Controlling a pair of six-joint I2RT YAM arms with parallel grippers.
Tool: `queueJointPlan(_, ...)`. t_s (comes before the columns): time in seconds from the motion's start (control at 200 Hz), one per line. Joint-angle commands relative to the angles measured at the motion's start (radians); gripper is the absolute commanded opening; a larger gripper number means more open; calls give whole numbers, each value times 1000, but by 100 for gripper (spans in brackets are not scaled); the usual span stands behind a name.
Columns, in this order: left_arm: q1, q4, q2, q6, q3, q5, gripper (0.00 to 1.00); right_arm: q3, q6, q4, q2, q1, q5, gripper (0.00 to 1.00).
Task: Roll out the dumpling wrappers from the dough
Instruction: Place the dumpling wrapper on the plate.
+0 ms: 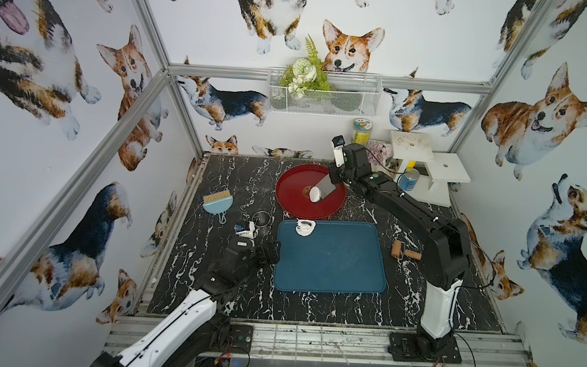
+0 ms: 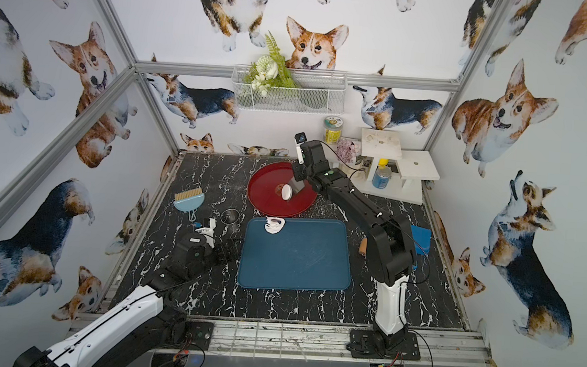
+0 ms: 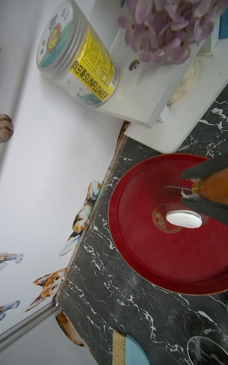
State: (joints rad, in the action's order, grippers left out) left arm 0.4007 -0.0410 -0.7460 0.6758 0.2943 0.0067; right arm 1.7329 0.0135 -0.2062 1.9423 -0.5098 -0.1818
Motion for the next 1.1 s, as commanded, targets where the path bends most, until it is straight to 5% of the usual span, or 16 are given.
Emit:
queueJointPlan(0.0, -2, 32, -2, 0, 12, 3, 100, 4, 46, -41, -17, -1, -60, 0)
queueJointPlan(1.096, -2, 2, 66, 13, -11, -1, 100, 172, 137, -83, 51, -158, -235, 0)
